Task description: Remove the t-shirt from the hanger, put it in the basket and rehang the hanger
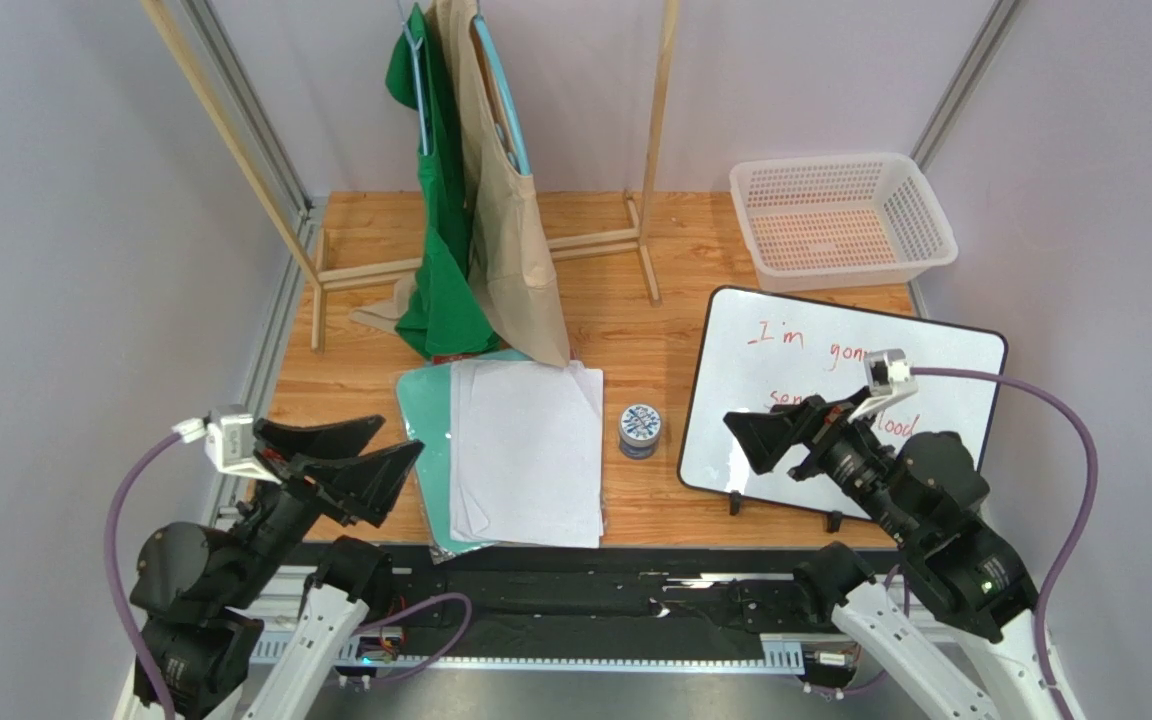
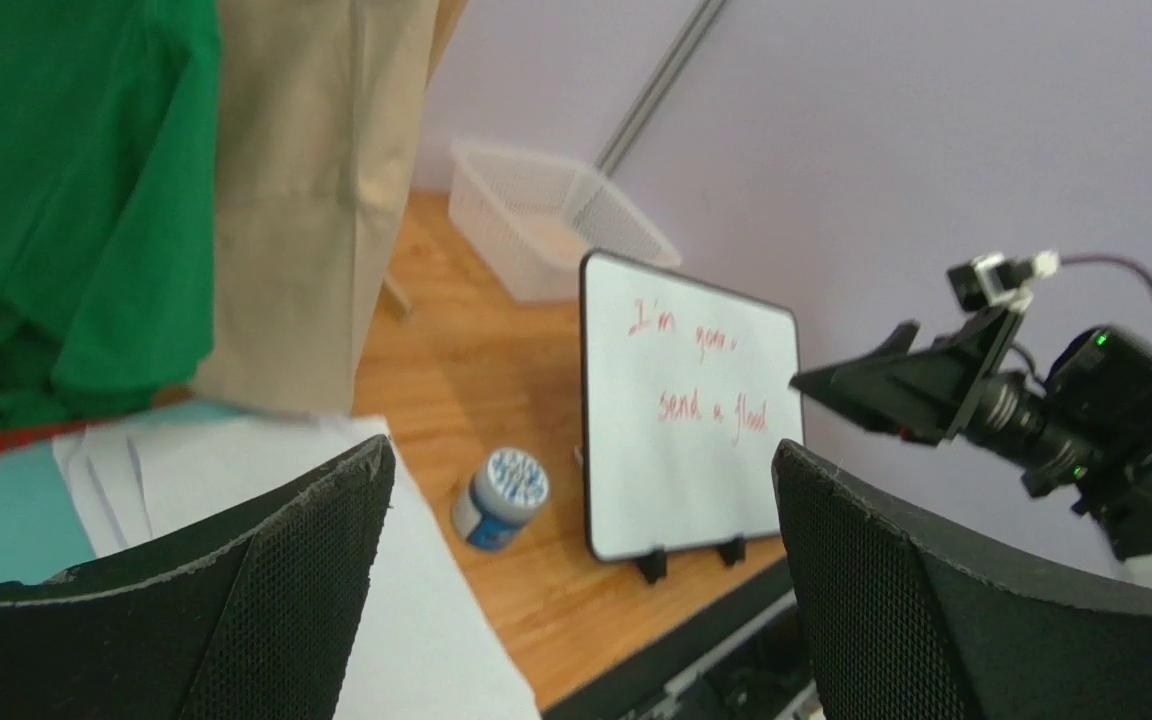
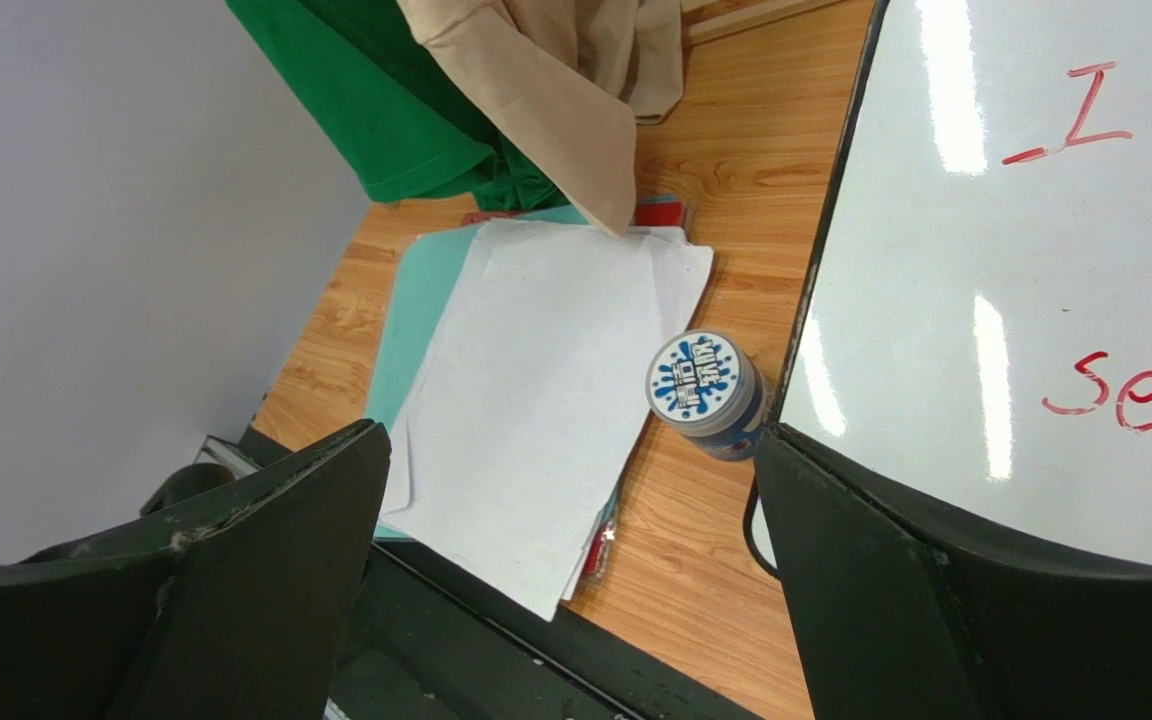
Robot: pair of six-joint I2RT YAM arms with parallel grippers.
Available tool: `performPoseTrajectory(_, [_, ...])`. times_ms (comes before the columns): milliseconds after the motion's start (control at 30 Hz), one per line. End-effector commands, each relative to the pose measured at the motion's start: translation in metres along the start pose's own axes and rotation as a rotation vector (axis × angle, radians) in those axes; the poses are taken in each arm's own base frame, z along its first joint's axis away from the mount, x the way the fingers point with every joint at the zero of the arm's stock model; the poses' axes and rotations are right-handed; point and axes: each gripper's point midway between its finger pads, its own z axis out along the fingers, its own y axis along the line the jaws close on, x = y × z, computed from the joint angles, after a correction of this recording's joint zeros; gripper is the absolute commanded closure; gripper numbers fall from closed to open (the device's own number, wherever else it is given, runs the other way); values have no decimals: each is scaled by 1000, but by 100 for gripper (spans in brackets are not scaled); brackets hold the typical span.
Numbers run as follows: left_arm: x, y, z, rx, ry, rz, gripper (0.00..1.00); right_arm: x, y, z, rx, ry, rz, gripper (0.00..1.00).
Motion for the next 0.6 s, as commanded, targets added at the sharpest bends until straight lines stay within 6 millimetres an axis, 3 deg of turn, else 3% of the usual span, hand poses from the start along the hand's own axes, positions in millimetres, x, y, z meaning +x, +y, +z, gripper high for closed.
performPoseTrajectory(0, [59,26,-20,-101,233,-44,0,-18,3,12,14,-9,-114,0])
performPoseTrajectory(167, [55,18,-31,-39,161,-26,0,-42,23,30,-41,-43,-167,0])
performPoseTrajectory(267, [59,19,-34,-58,206,-27,1,-51,28,51,-27,-1,-187,0])
performPoseTrajectory(300, [60,18,-38,-60,217,-22,1,-46,26,64,-13,41,-186,0])
performPoseTrajectory(467, [65,29,-36,-142,292,-17,0,-60,50,104,-70,71,-194,0])
performPoseTrajectory(567, [68,26,-35,-121,324,-18,0,-63,75,136,-125,59,-262,0])
